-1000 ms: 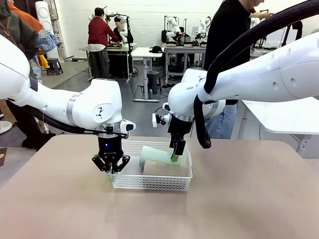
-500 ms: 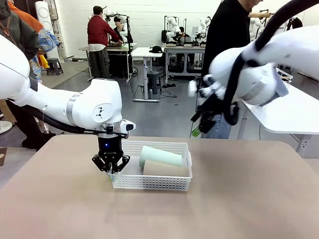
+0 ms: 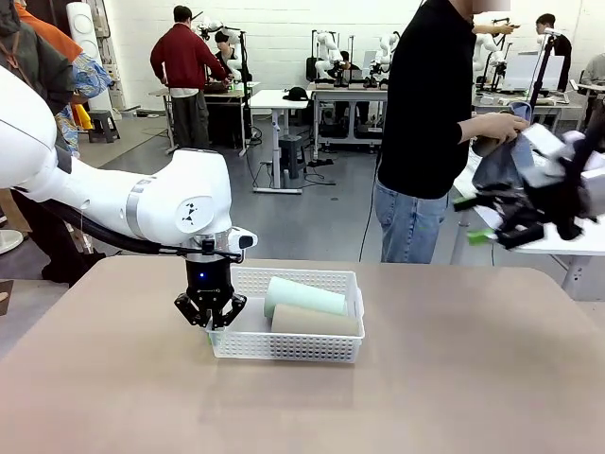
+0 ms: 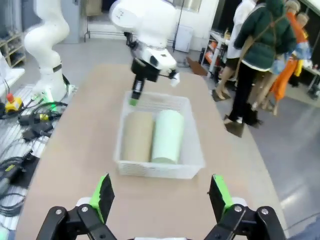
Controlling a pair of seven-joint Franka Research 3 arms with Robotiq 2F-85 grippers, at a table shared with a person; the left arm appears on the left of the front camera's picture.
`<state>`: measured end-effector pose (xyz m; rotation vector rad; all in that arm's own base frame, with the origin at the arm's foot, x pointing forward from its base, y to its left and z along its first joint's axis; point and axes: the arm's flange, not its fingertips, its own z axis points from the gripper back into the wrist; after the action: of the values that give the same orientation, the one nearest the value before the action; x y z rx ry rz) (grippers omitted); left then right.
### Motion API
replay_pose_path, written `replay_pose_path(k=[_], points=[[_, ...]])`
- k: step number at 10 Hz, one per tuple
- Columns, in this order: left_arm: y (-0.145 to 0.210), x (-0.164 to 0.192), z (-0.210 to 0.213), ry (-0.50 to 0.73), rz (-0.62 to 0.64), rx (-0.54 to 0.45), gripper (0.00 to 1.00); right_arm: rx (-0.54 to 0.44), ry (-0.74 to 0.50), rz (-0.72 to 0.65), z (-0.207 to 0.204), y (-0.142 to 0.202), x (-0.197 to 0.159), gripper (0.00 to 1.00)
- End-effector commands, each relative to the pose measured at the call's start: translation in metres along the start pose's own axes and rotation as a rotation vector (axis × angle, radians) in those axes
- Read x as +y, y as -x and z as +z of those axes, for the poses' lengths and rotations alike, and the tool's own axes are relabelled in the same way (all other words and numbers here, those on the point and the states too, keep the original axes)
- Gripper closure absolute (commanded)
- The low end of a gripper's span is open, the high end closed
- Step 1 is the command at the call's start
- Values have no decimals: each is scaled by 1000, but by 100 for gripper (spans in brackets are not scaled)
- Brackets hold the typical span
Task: Clean and organize the cups into the basket.
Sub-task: Pick up the Reusable plastic cup from the right side of the table and stack it inside the Organizing basket in the center of the table.
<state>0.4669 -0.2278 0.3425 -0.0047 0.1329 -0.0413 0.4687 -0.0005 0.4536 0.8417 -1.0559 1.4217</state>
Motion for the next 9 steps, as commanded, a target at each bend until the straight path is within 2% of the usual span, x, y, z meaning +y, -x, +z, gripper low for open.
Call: replay_pose_path(k=[1, 4, 8, 9], points=[[2, 1, -3, -5, -2, 4, 100, -15, 6, -28, 22, 22, 12, 0], [2, 1, -3, -5, -2, 4, 100, -30, 23, -82, 60, 53, 31, 0], [2, 1, -3, -5, -2, 4, 100, 66, 116, -186, 87, 84, 42, 0], [2, 1, -3, -5, -2, 4, 100, 11, 87, -140, 86, 74, 38, 0]])
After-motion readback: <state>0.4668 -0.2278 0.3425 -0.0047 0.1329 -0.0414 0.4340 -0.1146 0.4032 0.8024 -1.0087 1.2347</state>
